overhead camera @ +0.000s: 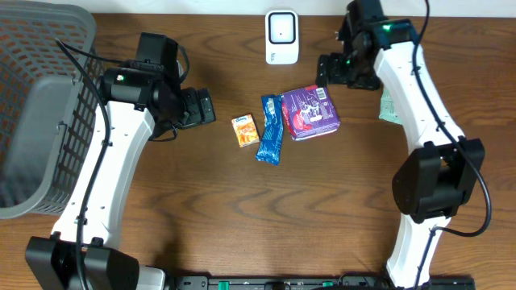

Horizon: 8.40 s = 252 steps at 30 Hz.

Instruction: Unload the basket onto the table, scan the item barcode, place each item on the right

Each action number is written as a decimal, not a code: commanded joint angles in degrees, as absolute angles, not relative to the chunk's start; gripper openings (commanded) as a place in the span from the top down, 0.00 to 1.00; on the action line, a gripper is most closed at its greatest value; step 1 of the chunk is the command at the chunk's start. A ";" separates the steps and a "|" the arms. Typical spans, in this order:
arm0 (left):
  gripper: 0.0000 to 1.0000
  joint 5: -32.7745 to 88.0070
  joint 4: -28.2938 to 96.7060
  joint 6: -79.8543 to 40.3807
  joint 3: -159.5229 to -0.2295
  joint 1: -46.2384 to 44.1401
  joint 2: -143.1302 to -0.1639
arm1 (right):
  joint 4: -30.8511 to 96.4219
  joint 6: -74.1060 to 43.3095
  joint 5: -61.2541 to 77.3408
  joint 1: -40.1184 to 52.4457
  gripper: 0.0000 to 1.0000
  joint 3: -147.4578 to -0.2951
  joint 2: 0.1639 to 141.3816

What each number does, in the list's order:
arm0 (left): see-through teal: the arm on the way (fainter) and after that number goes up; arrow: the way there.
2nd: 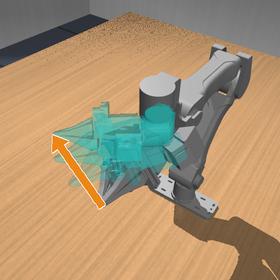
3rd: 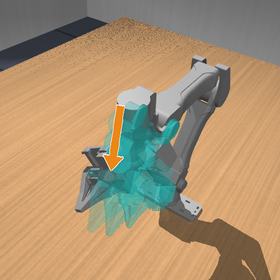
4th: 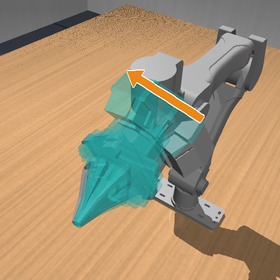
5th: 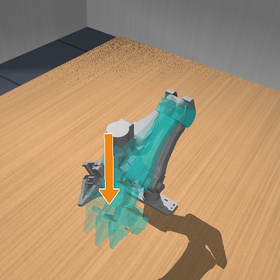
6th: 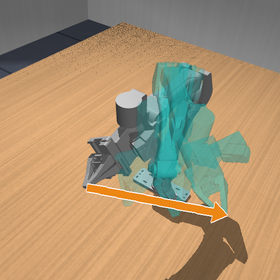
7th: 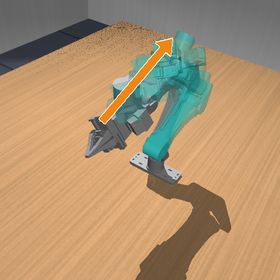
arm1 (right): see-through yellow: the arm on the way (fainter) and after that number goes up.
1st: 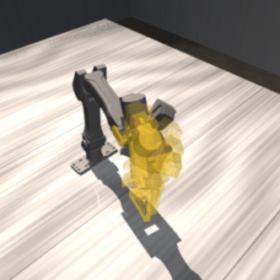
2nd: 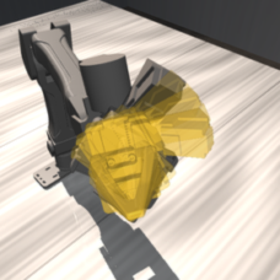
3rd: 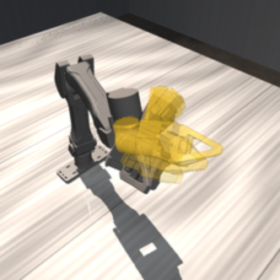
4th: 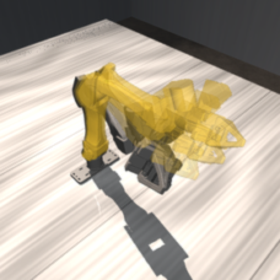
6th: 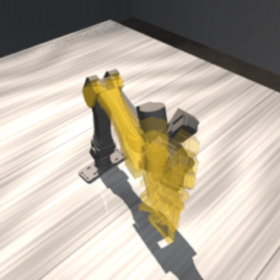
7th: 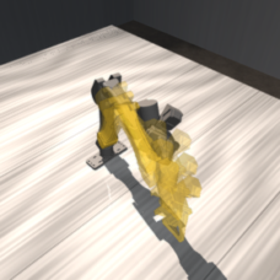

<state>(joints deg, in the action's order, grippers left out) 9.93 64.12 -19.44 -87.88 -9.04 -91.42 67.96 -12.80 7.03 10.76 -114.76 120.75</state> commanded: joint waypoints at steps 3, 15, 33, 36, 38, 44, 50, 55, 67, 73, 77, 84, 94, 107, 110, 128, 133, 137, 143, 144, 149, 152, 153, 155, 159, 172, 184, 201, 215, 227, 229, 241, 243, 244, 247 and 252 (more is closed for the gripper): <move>0.02 9.37 64.31 -19.09 -88.18 -8.80 -91.66 | 67.90 -8.05 8.49 9.93 0.01 -112.79 121.32; 0.02 9.37 64.31 -19.09 -88.18 -8.80 -91.66 | 59.33 -7.57 9.26 10.13 0.12 -98.06 121.43; 0.02 9.37 64.31 -19.09 -88.18 -8.80 -91.66 | 55.40 -7.62 10.07 10.17 0.29 -93.49 121.64; 0.02 9.37 64.29 -19.09 -88.18 -8.80 -91.66 | 54.43 -7.62 11.94 10.17 0.36 -92.73 121.64; 0.02 9.37 64.31 -19.09 -88.18 -8.80 -91.66 | 54.04 -7.64 12.58 10.17 0.43 -92.16 121.64; 0.02 9.37 64.31 -19.09 -88.18 -8.80 -91.66 | 50.39 -7.66 11.00 10.11 0.53 -88.60 121.64; 0.02 9.37 64.31 -19.09 -88.18 -8.80 -91.66 | 46.89 -11.94 8.62 9.52 0.99 -84.82 121.64; 0.02 9.37 64.31 -19.09 -88.18 -8.80 -91.66 | 47.11 -17.26 4.95 7.86 0.99 -87.29 120.03; 0.02 9.37 64.31 -19.09 -88.18 -8.80 -91.66 | 49.25 -18.00 -3.16 1.78 0.99 -90.26 117.36; 0.02 9.37 64.31 -19.09 -88.18 -8.80 -91.66 | 48.38 -16.80 -2.59 0.19 0.80 -90.37 117.34; 0.02 9.37 64.31 -19.09 -88.18 -8.80 -91.66 | 49.45 -13.41 -1.37 0.36 0.49 -91.94 117.19; 0.02 9.37 64.29 -19.09 -88.18 -8.80 -91.66 | 54.46 -13.43 3.64 1.10 0.29 -96.62 113.47; 0.02 9.37 64.31 -19.09 -88.18 -8.80 -91.66 | 55.70 -13.41 25.10 5.30 0.04 -97.10 110.24; 0.02 9.37 64.31 -19.09 -88.18 -8.80 -91.66 | 45.54 -21.37 18.87 20.99 0.09 -87.90 114.61; 0.02 9.37 64.31 -19.09 -88.18 -8.80 -91.66 | 45.60 -22.26 16.53 22.46 0.21 -87.46 114.85; 0.02 9.37 64.31 -19.09 -88.18 -8.80 -91.66 | 49.21 -22.04 16.51 2.22 0.01 -89.67 106.74; 0.02 9.37 64.31 -19.09 -88.18 -8.80 -91.66 | 50.43 -22.02 12.05 -7.09 0.01 -89.43 106.85; 0.02 9.37 64.31 -19.09 -88.18 -8.80 -91.66 | 51.05 -22.04 5.15 -12.69 0.01 -88.73 107.00; 0.02 9.37 64.31 -19.09 -88.18 -8.80 -91.66 | 48.84 -20.47 1.61 -18.22 0.01 -86.48 107.22; 0.02 9.37 64.29 -19.09 -88.18 -8.80 -91.66 | 47.81 -19.77 1.61 -18.63 0.01 -85.89 107.26; 0.02 9.37 64.29 -19.09 -88.18 -8.80 -91.66 | 37.50 -14.55 6.92 -19.55 0.01 -79.59 107.31; 0.02 9.37 64.29 -19.09 -88.18 -8.80 -91.66 | 31.77 -14.02 12.10 -19.53 0.05 -76.44 107.70; 0.02 9.37 64.31 -19.09 -88.18 -8.80 -91.66 | 30.46 -14.06 13.13 -19.51 0.07 -75.79 107.96; 0.02 9.37 64.31 -19.09 -88.18 -8.80 -91.66 | 27.31 -14.11 15.99 -19.44 0.11 -74.13 109.45; 0.02 9.37 64.29 -19.09 -88.18 -8.80 -91.66 | 24.43 -14.35 18.37 -19.40 0.21 -72.31 112.40; 0.02 9.37 64.31 -19.09 -88.18 -8.80 -91.66 | 22.55 -14.04 21.47 -19.42 0.85 -72.05 121.86; 0.02 9.37 64.31 -19.09 -88.18 -8.80 -91.66 | 28.84 -12.67 16.49 -18.81 0.99 -72.27 111.94; 0.02 9.37 64.29 -19.09 -88.18 -8.80 -91.66 | 30.96 -6.57 -1.74 4.89 0.99 -72.25 90.02; 0.02 9.37 64.31 -19.09 -88.18 -8.80 -91.66 | 18.92 -7.53 10.28 12.75 0.99 -72.25 90.11; 0.02 9.37 64.29 -19.09 -88.18 -8.80 -91.66 | 16.80 -2.85 12.56 12.75 0.99 -72.25 90.11; 0.02 9.37 64.31 -19.09 -88.18 -8.80 -91.66 | 16.97 -2.94 10.85 12.69 0.99 -72.25 90.11; 0.02 9.37 64.29 -19.09 -88.18 -8.80 -91.66 | 23.90 -9.39 -20.10 9.67 0.99 -72.42 87.96; 0.02 9.37 64.31 -19.09 -88.18 -8.80 -91.66 | 24.77 -9.30 -28.18 8.58 0.99 -72.42 87.64; 0.02 9.37 64.29 -19.09 -88.18 -8.80 -91.66 | 25.17 -8.88 -32.25 8.19 0.99 -72.42 87.64; 0.02 9.37 64.31 -19.09 -88.18 -8.80 -91.66 | 27.07 -5.37 -43.79 7.07 0.99 -72.40 88.16; 0.02 9.37 64.29 -19.09 -88.18 -8.80 -91.66 | 30.83 -3.77 -52.05 5.15 0.99 -71.88 91.09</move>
